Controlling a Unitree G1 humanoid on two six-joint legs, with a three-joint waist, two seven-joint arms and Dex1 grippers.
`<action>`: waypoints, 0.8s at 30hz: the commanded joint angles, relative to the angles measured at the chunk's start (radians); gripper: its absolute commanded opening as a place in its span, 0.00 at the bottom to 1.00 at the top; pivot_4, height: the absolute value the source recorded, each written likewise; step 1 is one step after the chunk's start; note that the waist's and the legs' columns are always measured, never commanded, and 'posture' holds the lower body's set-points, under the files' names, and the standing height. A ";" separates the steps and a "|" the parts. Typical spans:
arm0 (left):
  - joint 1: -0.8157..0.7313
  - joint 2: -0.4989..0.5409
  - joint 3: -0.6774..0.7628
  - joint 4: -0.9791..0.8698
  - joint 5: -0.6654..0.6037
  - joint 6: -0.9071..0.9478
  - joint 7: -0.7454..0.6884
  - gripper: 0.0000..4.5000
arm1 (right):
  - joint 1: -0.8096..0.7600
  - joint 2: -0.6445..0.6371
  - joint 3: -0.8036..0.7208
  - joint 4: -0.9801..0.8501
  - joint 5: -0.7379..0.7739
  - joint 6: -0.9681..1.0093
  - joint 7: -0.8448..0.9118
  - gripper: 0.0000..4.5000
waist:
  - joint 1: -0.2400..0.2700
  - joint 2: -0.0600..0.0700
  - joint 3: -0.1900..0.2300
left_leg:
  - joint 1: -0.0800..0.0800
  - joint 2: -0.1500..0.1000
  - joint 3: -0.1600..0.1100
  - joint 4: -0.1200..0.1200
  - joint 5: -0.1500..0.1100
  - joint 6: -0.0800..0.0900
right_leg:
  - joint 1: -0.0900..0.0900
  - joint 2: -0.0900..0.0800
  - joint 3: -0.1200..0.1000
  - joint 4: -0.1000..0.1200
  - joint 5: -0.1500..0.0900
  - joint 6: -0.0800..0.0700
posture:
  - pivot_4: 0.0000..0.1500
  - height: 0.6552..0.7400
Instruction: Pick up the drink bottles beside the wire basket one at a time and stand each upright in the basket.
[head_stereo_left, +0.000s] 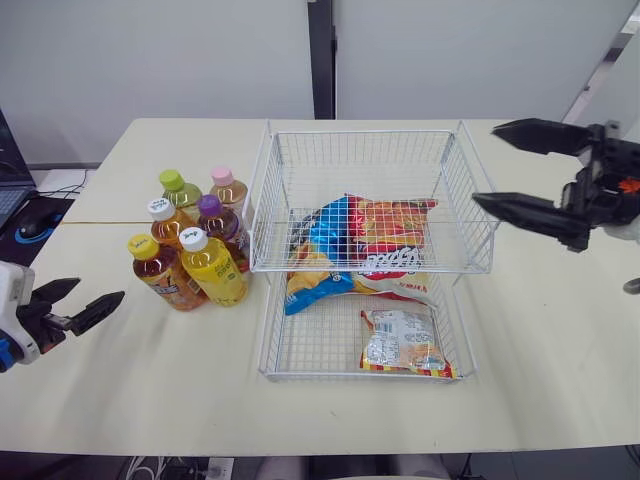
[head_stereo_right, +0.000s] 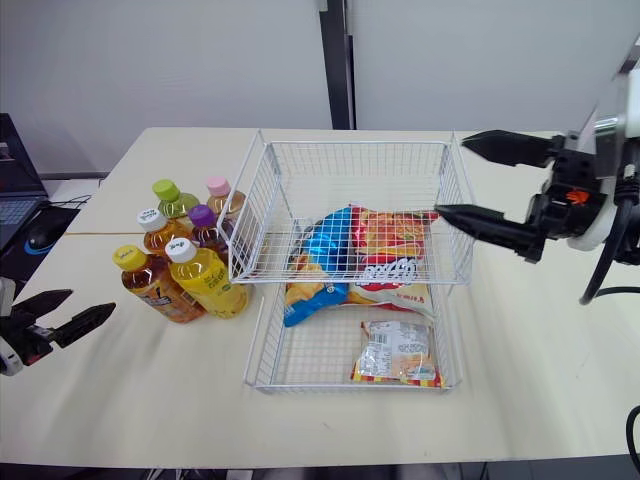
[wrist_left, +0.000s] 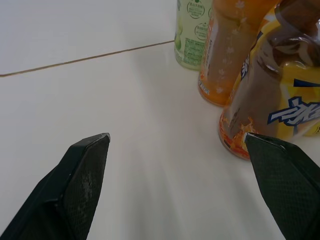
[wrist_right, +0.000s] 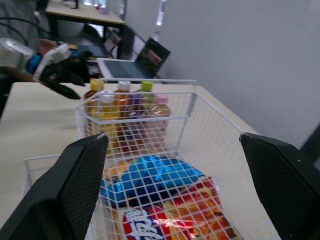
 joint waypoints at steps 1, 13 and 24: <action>0.016 -0.005 0.044 -0.048 -0.016 0.002 0.012 0.99 | -0.048 0.017 0.073 -0.051 0.027 0.012 0.008 1.00 | 0.000 0.000 0.000 | -0.001 0.000 0.000 0.000 0.000 0.000 | -0.001 0.000 0.000 0.000 0.000 0.000 | 1.00 1.00; 0.055 -0.023 0.064 -0.093 -0.027 0.010 0.026 0.99 | -0.058 0.157 0.221 -0.138 0.022 0.034 -0.084 1.00 | 0.000 -0.001 -0.001 | -0.003 0.000 0.001 -0.001 0.000 0.000 | -0.005 0.000 0.000 0.001 0.001 -0.001 | 1.00 1.00; 0.096 -0.028 0.103 -0.152 -0.045 0.023 0.019 0.99 | -0.084 0.169 0.229 -0.123 0.065 0.065 -0.090 1.00 | 0.000 -0.001 -0.001 | -0.003 0.001 0.001 -0.001 0.000 0.000 | -0.005 0.000 0.000 0.001 0.001 -0.001 | 1.00 1.00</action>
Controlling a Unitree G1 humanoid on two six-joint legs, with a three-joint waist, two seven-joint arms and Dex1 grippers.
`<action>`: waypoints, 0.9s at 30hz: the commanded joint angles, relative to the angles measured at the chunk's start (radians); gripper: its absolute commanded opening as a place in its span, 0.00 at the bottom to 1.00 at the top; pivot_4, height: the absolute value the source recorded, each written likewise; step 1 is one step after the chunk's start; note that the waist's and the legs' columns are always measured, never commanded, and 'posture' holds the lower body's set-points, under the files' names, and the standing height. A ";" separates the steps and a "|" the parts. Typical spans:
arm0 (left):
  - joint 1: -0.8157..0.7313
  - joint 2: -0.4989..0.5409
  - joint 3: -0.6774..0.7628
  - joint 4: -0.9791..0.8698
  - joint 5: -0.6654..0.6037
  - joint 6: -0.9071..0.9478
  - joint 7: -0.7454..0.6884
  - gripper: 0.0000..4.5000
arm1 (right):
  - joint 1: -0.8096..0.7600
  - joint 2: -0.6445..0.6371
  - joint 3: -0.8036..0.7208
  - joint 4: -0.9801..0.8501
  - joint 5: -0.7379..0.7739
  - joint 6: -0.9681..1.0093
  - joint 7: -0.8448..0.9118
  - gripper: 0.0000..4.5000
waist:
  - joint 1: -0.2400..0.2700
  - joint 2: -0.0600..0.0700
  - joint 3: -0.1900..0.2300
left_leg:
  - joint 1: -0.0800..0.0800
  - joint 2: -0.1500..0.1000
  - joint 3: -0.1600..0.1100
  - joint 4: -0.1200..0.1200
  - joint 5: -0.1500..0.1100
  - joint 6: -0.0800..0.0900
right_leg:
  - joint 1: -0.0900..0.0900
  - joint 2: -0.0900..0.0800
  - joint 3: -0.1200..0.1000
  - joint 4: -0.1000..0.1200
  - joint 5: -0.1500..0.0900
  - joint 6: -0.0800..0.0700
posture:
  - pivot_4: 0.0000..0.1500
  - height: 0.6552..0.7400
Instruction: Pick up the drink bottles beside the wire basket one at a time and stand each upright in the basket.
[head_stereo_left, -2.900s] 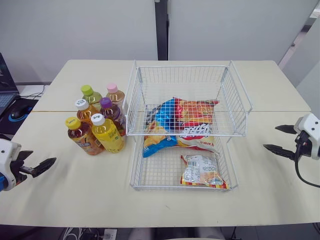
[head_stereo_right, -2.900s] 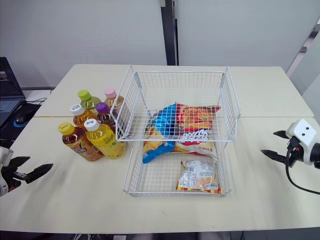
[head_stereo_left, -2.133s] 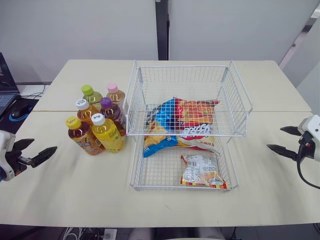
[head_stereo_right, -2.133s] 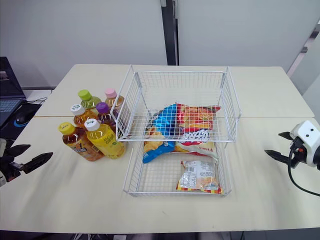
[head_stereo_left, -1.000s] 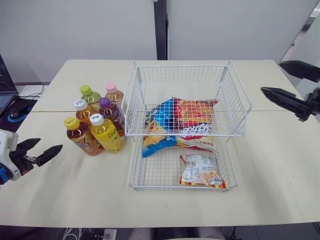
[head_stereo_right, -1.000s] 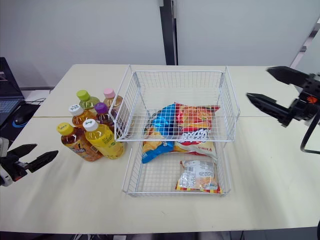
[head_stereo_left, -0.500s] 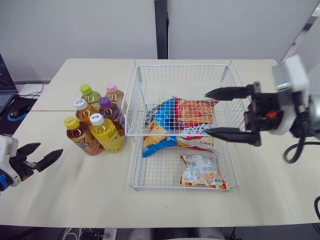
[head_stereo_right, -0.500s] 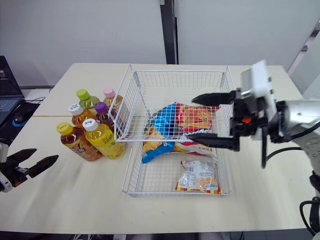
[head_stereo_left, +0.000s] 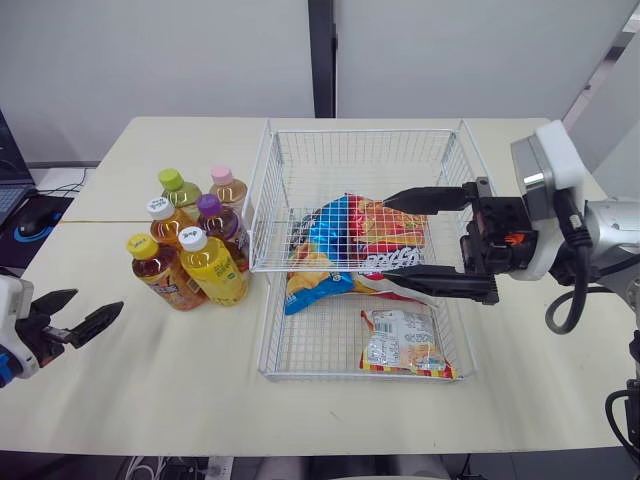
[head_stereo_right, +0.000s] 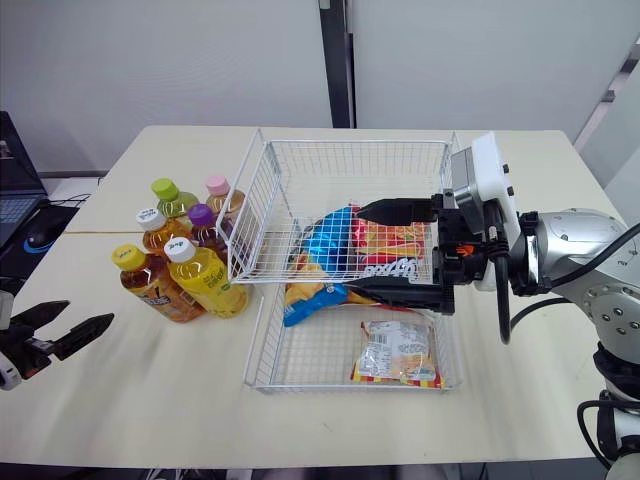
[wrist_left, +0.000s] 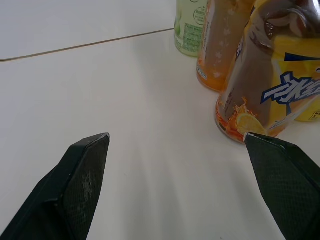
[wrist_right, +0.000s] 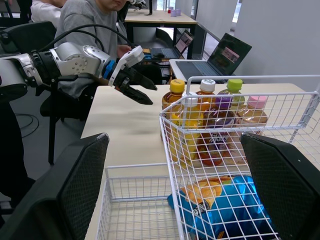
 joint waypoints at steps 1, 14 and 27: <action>0.031 -0.003 0.076 -0.074 -0.043 0.012 -0.011 0.99 | -0.032 0.006 0.002 -0.006 -0.011 -0.017 0.011 1.00 | -0.001 0.000 0.000 | 0.000 0.000 0.000 0.000 0.000 0.000 | 0.000 0.000 0.000 0.000 0.000 0.000 | 1.00 1.00; 0.114 0.038 0.277 -0.367 -0.250 0.259 -0.011 0.99 | -0.075 0.075 0.095 0.047 -0.106 -0.069 0.107 1.00 | 0.004 -0.001 0.000 | 0.001 0.001 0.000 0.000 0.000 0.000 | 0.000 0.000 0.000 0.000 0.000 0.000 | 1.00 1.00; -0.156 -0.037 0.048 -0.344 -0.209 0.226 0.173 0.99 | -0.114 0.114 0.122 0.054 -0.137 -0.048 0.108 1.00 | -0.001 -0.001 -0.001 | 0.001 0.001 0.001 0.000 0.001 -0.001 | 0.000 0.001 0.000 0.000 0.001 -0.001 | 1.00 1.00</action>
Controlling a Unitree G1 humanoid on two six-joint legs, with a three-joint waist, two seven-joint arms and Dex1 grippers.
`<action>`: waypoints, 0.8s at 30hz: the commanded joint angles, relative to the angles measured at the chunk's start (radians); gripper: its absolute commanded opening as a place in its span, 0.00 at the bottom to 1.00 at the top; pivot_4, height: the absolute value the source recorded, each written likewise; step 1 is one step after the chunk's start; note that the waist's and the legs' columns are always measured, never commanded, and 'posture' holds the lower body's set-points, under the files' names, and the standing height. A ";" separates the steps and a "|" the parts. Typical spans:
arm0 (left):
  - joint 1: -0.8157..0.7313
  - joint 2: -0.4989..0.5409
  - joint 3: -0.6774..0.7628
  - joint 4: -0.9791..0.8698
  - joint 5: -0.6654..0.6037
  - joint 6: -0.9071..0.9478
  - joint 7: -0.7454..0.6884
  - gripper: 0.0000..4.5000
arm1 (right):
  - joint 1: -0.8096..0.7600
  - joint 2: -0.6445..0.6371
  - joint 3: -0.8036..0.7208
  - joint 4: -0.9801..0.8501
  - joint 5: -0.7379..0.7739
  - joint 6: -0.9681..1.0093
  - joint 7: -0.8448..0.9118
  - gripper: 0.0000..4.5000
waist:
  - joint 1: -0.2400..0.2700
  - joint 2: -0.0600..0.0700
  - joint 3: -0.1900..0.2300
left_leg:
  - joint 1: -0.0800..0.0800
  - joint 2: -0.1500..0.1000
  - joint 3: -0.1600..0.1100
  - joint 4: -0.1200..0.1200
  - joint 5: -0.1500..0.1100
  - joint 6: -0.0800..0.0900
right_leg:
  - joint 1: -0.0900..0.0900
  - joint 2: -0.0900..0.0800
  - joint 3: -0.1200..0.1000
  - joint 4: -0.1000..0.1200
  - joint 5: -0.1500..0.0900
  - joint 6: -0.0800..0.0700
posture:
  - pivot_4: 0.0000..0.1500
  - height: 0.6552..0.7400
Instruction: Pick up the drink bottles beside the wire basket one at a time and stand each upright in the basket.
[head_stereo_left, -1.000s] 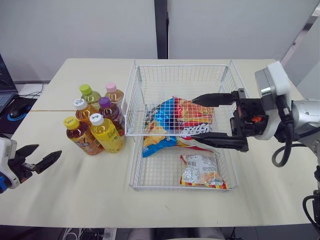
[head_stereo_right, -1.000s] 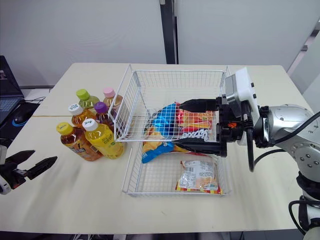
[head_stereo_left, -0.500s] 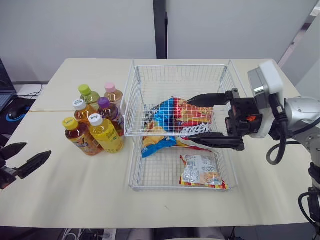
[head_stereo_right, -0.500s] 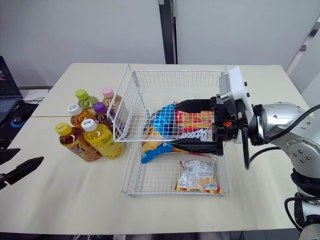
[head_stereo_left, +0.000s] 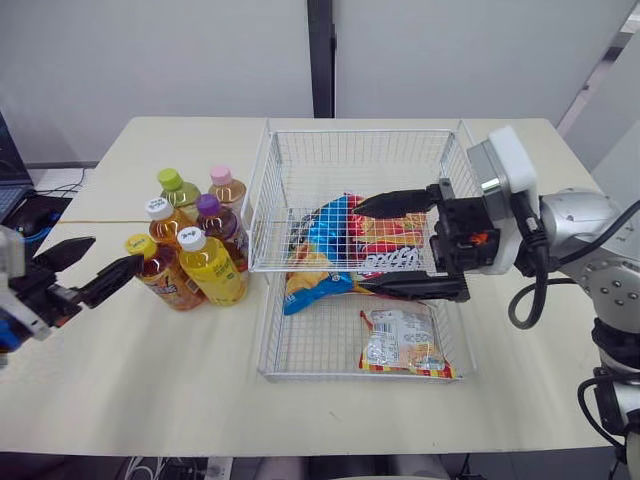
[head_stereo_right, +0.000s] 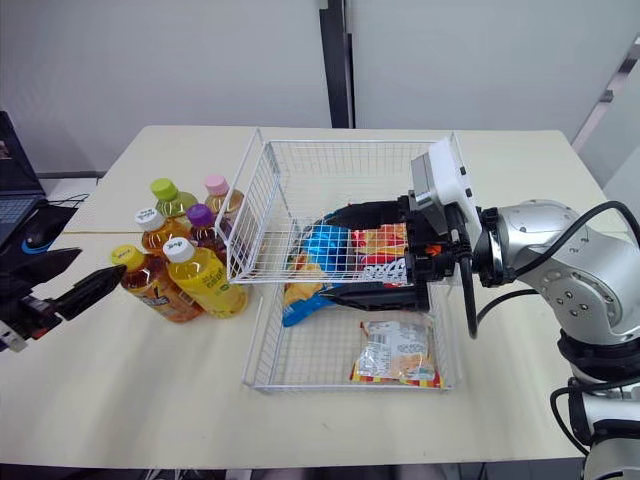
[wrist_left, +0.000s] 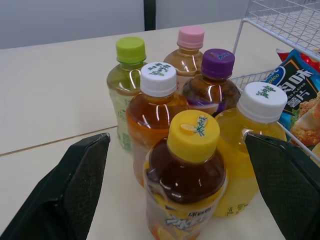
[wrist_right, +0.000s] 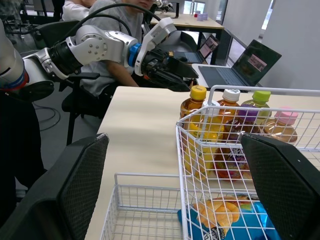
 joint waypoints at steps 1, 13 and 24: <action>-0.044 -0.001 -0.020 0.005 0.012 -0.019 0.040 0.99 | -0.018 0.006 -0.006 -0.014 -0.008 -0.004 -0.002 1.00 | 0.000 0.000 0.000 | 0.000 0.000 0.000 0.000 0.000 0.000 | 0.000 0.000 0.000 0.000 0.000 0.000 | 1.00 1.00; -0.100 -0.008 -0.090 0.035 0.053 -0.066 0.060 0.99 | -0.023 0.030 -0.011 -0.025 -0.011 0.011 -0.025 1.00 | 0.001 0.000 0.000 | 0.000 0.000 0.000 0.000 0.000 0.000 | 0.000 0.000 0.000 0.000 0.000 0.000 | 1.00 1.00; -0.106 -0.054 -0.135 0.038 0.086 -0.110 0.076 0.99 | -0.021 0.033 -0.023 -0.038 0.008 0.031 -0.037 1.00 | 0.001 0.000 0.000 | 0.000 0.000 0.000 0.000 0.000 -0.001 | 0.000 0.000 0.000 0.000 0.000 0.000 | 1.00 1.00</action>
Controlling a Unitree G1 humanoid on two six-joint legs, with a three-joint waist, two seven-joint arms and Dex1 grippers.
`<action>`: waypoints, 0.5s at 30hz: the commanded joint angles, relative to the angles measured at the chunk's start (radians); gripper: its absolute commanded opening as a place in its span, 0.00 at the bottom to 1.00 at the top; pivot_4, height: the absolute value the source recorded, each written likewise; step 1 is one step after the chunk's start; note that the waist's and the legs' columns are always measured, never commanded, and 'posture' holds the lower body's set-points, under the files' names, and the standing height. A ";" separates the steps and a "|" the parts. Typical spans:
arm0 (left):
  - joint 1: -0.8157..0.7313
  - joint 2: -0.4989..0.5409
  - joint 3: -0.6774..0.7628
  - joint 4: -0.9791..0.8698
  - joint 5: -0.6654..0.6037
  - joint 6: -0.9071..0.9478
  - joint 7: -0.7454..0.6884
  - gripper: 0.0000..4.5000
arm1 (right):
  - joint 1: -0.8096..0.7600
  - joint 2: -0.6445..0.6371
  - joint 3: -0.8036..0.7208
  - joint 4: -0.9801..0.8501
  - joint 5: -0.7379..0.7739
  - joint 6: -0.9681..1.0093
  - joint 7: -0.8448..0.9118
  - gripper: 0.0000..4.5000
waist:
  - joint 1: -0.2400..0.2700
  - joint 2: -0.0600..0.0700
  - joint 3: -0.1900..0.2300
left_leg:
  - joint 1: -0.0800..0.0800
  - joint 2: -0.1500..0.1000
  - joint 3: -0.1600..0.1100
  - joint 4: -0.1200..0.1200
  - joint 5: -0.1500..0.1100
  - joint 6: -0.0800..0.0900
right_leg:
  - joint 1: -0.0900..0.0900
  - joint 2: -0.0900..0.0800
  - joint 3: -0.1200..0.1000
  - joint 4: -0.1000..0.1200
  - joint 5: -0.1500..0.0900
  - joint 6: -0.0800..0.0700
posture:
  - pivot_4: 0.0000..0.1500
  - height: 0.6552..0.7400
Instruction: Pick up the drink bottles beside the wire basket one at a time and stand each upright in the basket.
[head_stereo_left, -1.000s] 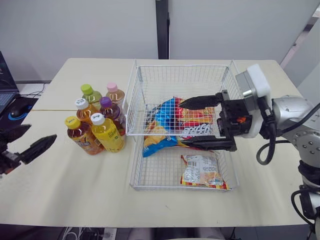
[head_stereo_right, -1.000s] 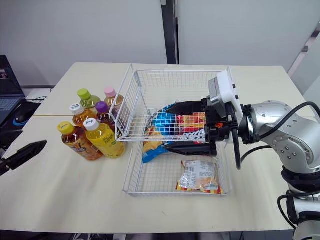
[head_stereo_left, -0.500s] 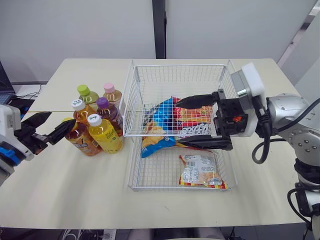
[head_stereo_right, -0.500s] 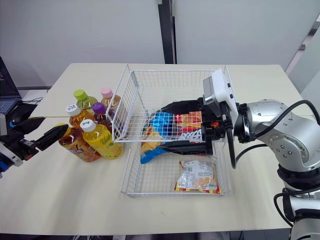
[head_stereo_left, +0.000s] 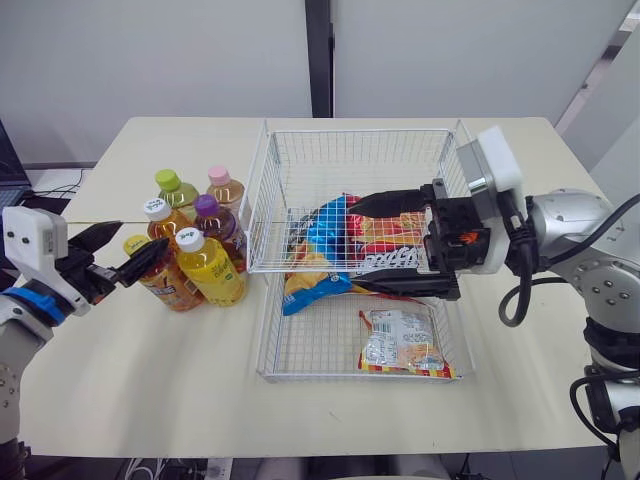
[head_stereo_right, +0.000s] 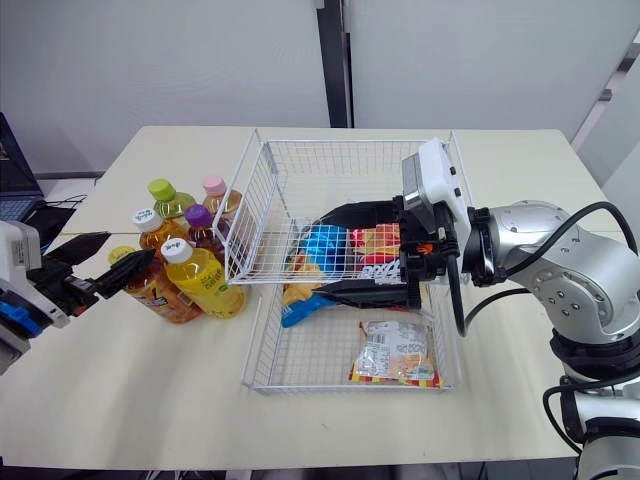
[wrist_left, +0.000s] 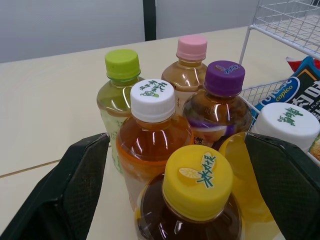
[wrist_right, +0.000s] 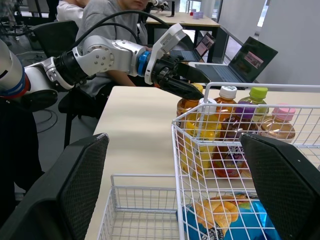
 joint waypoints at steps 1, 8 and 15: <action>-0.014 -0.002 0.002 -0.004 0.010 -0.031 0.010 0.99 | -0.021 0.000 -0.029 -0.033 0.026 0.001 -0.007 1.00 | 0.000 0.000 0.000 | 0.000 0.000 0.000 0.000 0.000 0.000 | 0.000 0.000 0.000 0.000 0.000 0.000 | 1.00 1.00; -0.015 -0.011 0.001 0.010 0.015 -0.046 0.016 0.73 | -0.024 -0.003 -0.033 -0.036 0.035 0.011 -0.012 1.00 | 0.000 0.000 0.000 | 0.000 0.000 0.000 0.000 0.000 0.000 | 0.000 0.000 0.000 0.000 0.000 0.000 | 1.00 1.00; -0.002 -0.014 -0.019 0.010 0.012 -0.035 0.007 0.30 | -0.025 -0.002 -0.035 -0.037 0.043 0.009 -0.020 1.00 | 0.000 0.000 0.000 | 0.000 0.000 0.000 0.000 0.000 0.000 | 0.000 0.000 0.000 0.000 0.000 0.000 | 1.00 1.00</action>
